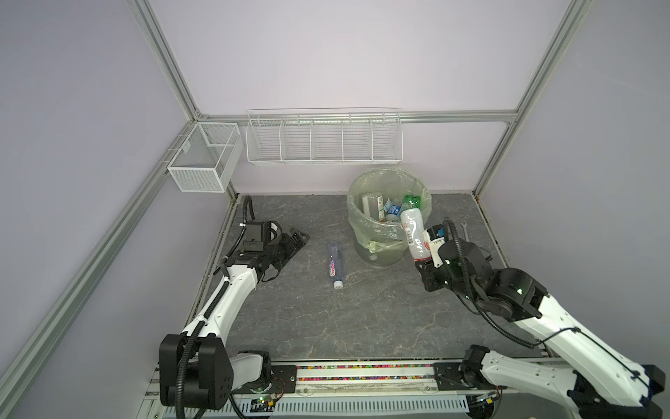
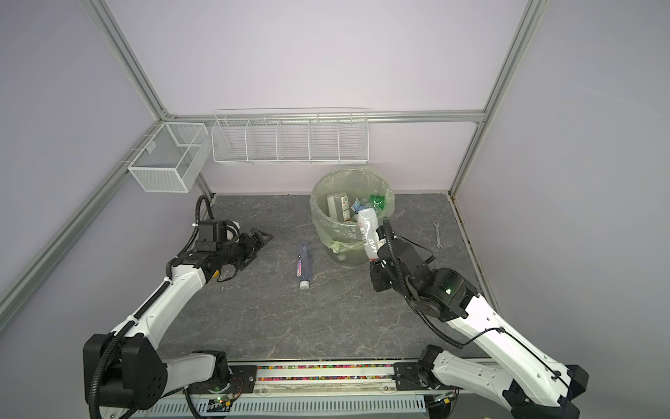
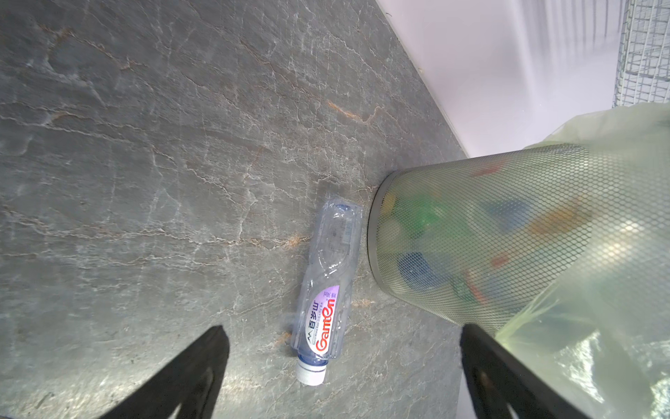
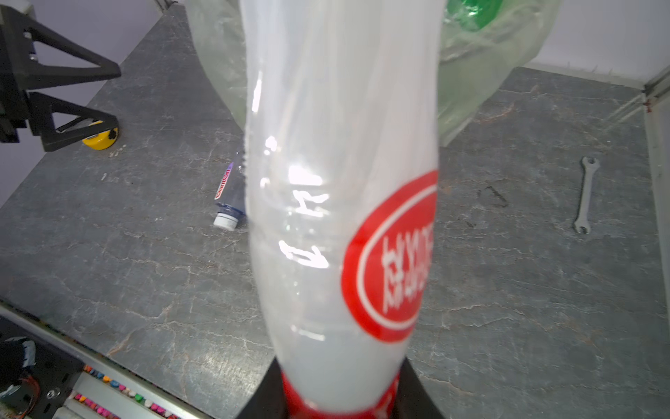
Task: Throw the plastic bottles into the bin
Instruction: 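Lift the white red-label bottle with the right gripper toward the bin, then open the right gripper over the bin to drop the white bottle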
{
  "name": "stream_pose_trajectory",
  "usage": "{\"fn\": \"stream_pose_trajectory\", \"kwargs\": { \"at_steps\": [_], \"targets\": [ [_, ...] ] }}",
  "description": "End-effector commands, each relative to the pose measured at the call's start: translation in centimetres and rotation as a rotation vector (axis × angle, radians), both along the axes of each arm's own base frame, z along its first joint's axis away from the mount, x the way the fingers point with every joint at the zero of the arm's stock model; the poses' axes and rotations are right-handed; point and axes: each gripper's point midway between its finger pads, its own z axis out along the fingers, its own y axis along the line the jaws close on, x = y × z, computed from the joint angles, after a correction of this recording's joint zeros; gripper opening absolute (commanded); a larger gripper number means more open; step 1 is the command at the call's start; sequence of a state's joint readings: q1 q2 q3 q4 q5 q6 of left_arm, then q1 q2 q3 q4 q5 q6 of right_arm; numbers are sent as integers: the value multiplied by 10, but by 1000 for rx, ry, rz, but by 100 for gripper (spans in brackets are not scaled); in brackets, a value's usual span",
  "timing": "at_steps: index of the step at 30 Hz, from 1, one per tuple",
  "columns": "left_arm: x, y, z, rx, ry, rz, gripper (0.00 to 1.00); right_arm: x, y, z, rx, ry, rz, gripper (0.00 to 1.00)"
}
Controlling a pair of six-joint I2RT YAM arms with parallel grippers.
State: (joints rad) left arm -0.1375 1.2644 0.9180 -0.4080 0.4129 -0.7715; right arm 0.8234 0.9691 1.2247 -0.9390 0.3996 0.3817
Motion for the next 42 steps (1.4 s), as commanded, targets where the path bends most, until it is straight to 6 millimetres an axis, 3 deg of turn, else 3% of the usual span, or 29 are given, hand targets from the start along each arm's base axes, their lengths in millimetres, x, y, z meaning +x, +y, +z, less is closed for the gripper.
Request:
{"fn": "stream_pose_trajectory", "kwargs": {
  "at_steps": [1, 14, 21, 25, 28, 30, 33, 34, 36, 42],
  "targets": [
    [2, 2, -8, 23, 8, -14, 99, 2, -20, 3, -80, 22, -16, 32],
    [4, 6, -17, 80, 29, -41, 99, 36, -29, 20, -78, 53, -35, 33],
    [13, 6, -9, 80, 25, -47, 99, 89, 11, 65, -13, -4, 14, 32],
    [14, 9, -2, 89, 11, -39, 99, 131, 33, 69, -28, 3, 23, 34],
    [13, 10, 1, 92, 8, -35, 99, 159, 41, 64, -59, 33, 9, 53],
    [11, 10, 2, 93, 9, -37, 99, 169, 40, 68, -74, 24, -12, 76],
    [9, 12, 3, 110, 11, -38, 99, 172, 35, 81, -56, -15, -31, 97],
    [9, 13, 3, 115, 10, -36, 99, 170, 34, 84, -50, -26, -33, 98],
    [8, 14, 4, 125, 7, -33, 99, 164, 27, 91, -48, -48, -44, 89],
    [11, 13, 4, 120, 10, -38, 99, 142, 5, 95, -52, -79, -78, 88]
  ]
}}
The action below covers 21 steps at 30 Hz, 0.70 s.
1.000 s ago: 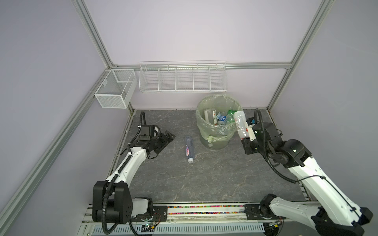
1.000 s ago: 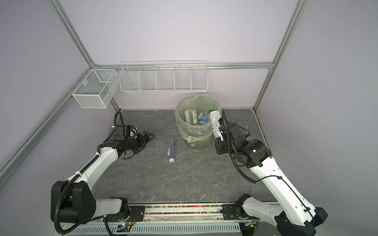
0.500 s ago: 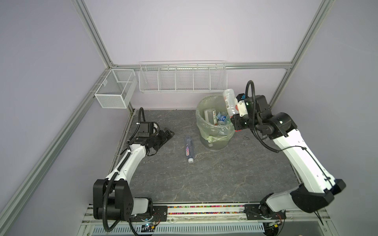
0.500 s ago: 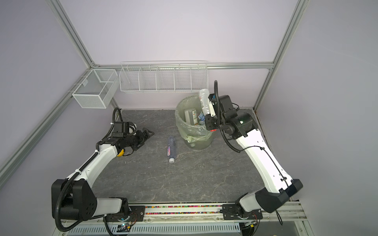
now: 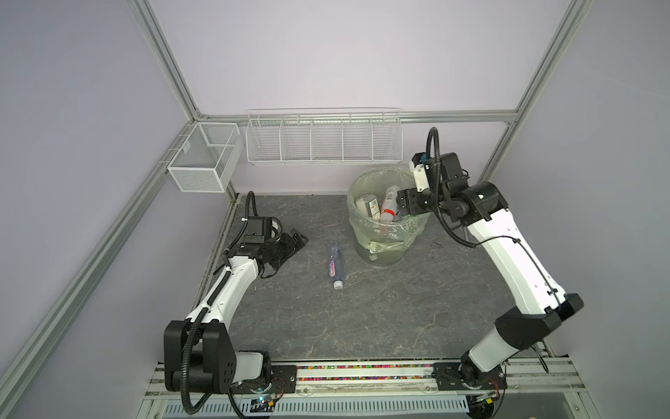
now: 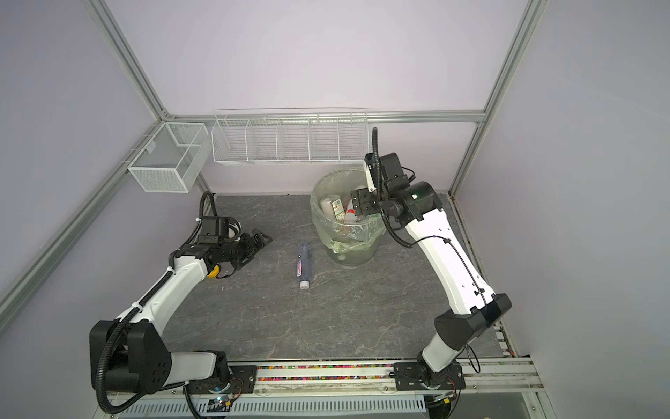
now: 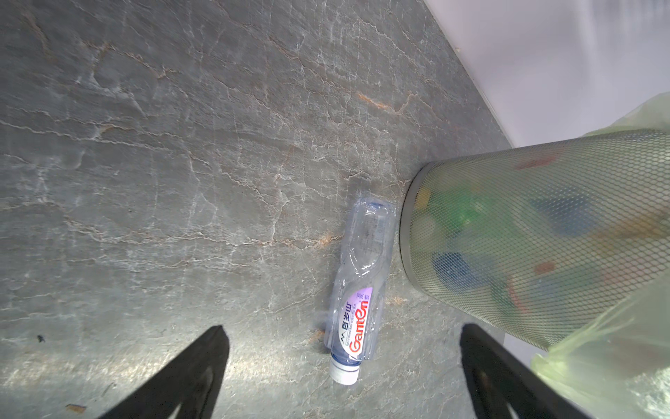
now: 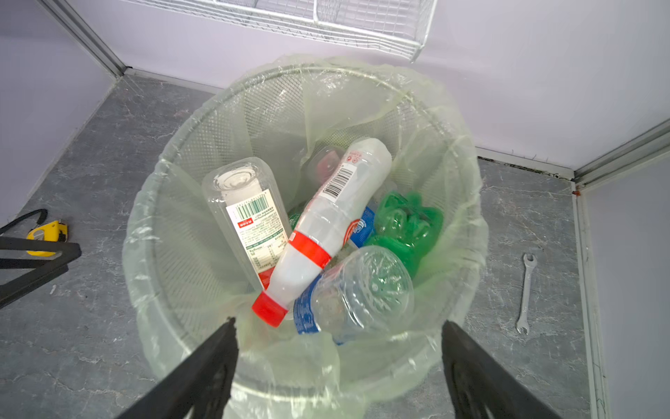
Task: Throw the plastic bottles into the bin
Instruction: 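Open the right gripper over the bin to drop the white bottle, then move the left gripper down to the Ganten bottle while the right gripper draws back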
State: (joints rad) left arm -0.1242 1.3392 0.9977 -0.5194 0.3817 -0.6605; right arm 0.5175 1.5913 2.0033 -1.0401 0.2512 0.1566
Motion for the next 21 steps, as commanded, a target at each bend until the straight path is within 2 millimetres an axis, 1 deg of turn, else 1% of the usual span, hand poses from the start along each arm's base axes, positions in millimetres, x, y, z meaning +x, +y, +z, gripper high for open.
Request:
{"fn": "stream_pose_trajectory", "kwargs": {
  "at_steps": [1, 5, 7, 8, 10, 15, 21],
  "targets": [
    [7, 3, 16, 17, -44, 0, 99, -15, -18, 10, -1, -47, -28, 88],
    [8, 3, 17, 10, -46, 2, 99, -33, -31, 2, 21, -47, -42, 88],
    [7, 3, 16, 5, -44, 6, 99, -42, -35, -8, 33, -27, -40, 88],
    [7, 2, 15, 1, -43, 6, 99, -43, -34, -8, 49, -40, -37, 88],
    [6, 1, 13, -12, -38, 10, 99, -48, -37, -15, 77, -44, -44, 88],
    [1, -6, 5, -76, -23, 14, 99, -64, -39, -35, 167, -10, -34, 88],
    [-6, -14, -5, -81, -6, -9, 99, -84, -49, -62, 206, 19, -72, 89]
  ]
}}
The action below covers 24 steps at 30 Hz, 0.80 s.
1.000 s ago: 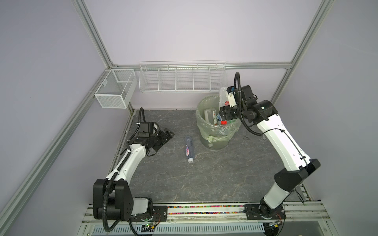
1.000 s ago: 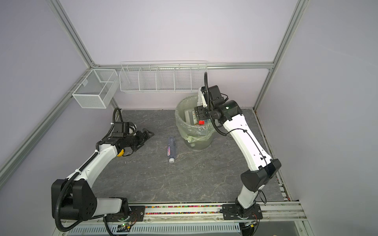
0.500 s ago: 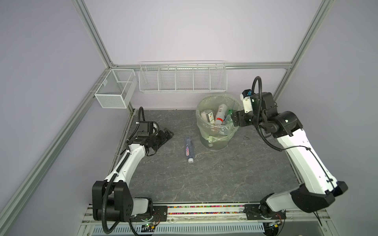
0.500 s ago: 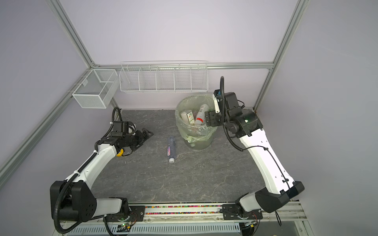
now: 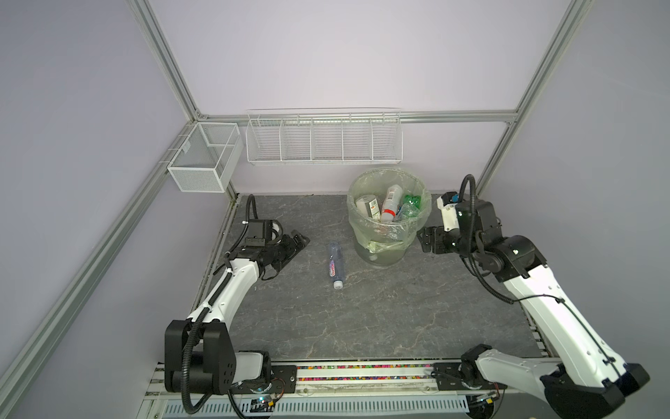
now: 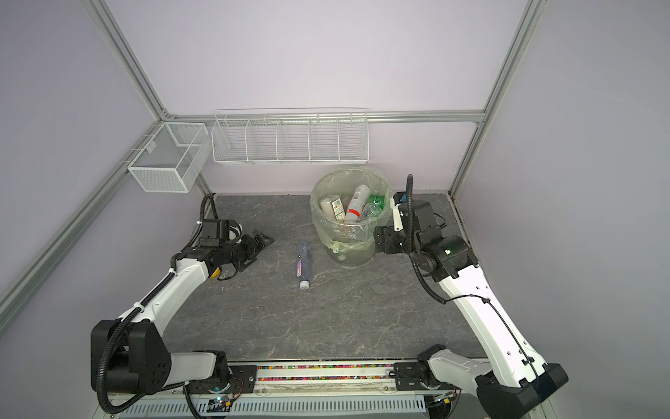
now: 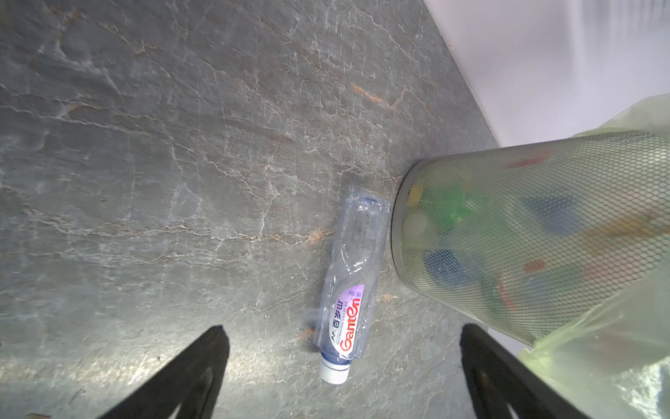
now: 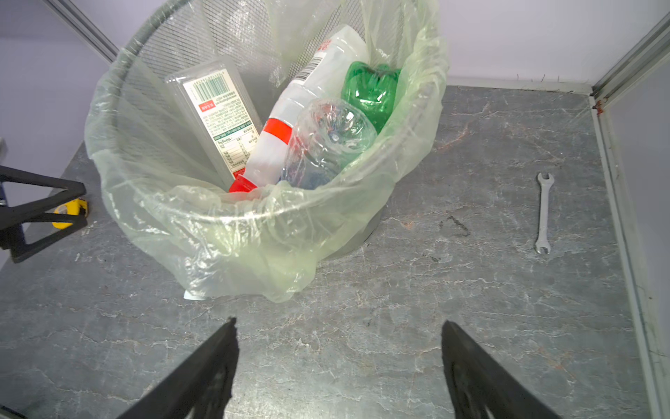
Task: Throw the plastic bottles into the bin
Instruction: 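Move the left gripper down to the Ganten bottle while the right gripper draws back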
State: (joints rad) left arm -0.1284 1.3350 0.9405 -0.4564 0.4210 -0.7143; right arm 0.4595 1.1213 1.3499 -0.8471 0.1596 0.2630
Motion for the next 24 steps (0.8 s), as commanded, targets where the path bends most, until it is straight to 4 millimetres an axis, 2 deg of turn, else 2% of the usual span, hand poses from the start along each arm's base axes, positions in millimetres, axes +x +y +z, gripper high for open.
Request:
{"fn": "stream_pose_trajectory", "kwargs": {
  "at_steps": [1, 9, 15, 24],
  "targets": [
    [-3, -8, 3, -18, -23, -18, 99, -7, -2, -2, 77, -27, -26, 88],
    [-6, -27, -13, -4, 1, -47, 99, -32, -18, -33, 103, 4, -85, 88],
    [-7, -46, -17, 50, -8, -93, 99, -48, -26, -52, 101, 53, -106, 88],
    [-16, -68, -46, 124, 31, -143, 100, -58, -31, -76, 102, 92, -126, 89]
  ]
}}
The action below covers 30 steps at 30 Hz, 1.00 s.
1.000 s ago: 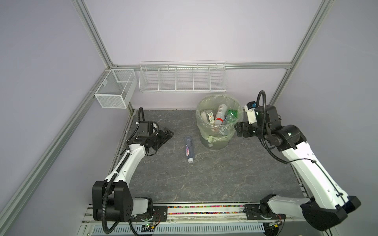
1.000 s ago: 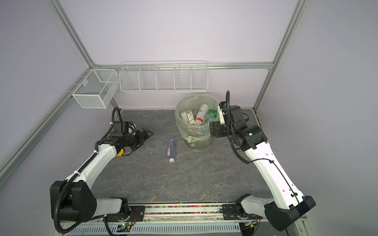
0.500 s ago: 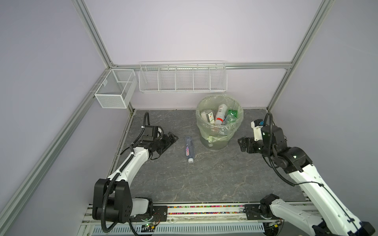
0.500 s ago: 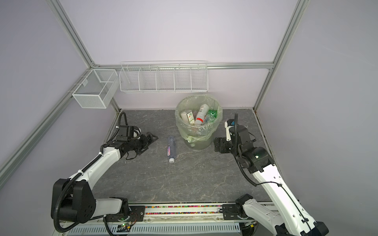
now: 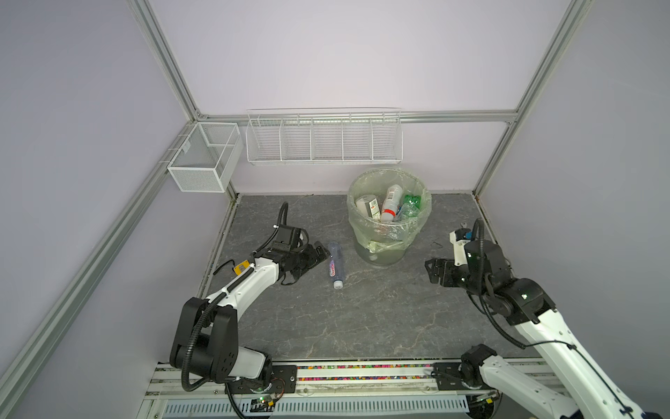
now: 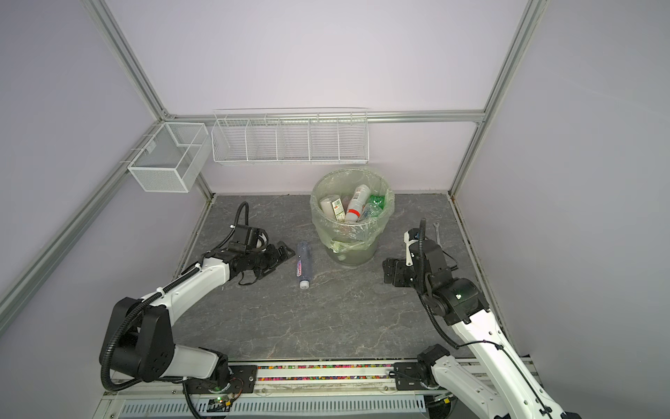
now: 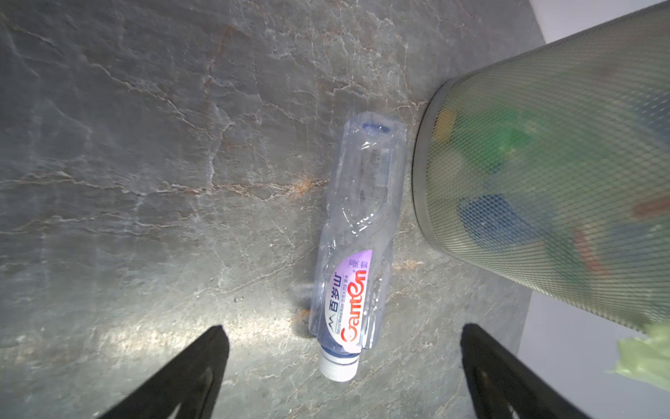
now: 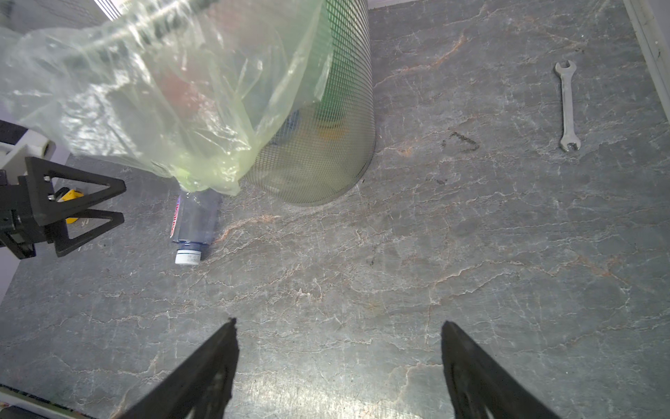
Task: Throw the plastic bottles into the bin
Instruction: 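Move the left gripper down to the Ganten bottle while the right gripper draws back, then close the left gripper around the Ganten bottle's base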
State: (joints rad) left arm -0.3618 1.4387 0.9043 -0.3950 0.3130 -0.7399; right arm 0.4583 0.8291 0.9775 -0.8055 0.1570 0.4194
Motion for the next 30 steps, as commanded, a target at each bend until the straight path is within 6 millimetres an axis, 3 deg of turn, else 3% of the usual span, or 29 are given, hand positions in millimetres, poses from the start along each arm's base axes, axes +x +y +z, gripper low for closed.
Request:
{"fn": "stream_pose_trajectory", "kwargs": {
  "at_steps": [1, 25, 30],
  "targets": [
    [6, -7, -1, 29, -41, -4, 100, -4, -4, -8, 6, 22, -21, 89],
    [6, -56, -40, 131, -6, -122, 93, -5, -3, -16, 5, 33, -14, 89],
    [7, -48, -59, 230, 39, -121, 92, -2, -3, -23, -9, 45, -21, 88]
  ]
}}
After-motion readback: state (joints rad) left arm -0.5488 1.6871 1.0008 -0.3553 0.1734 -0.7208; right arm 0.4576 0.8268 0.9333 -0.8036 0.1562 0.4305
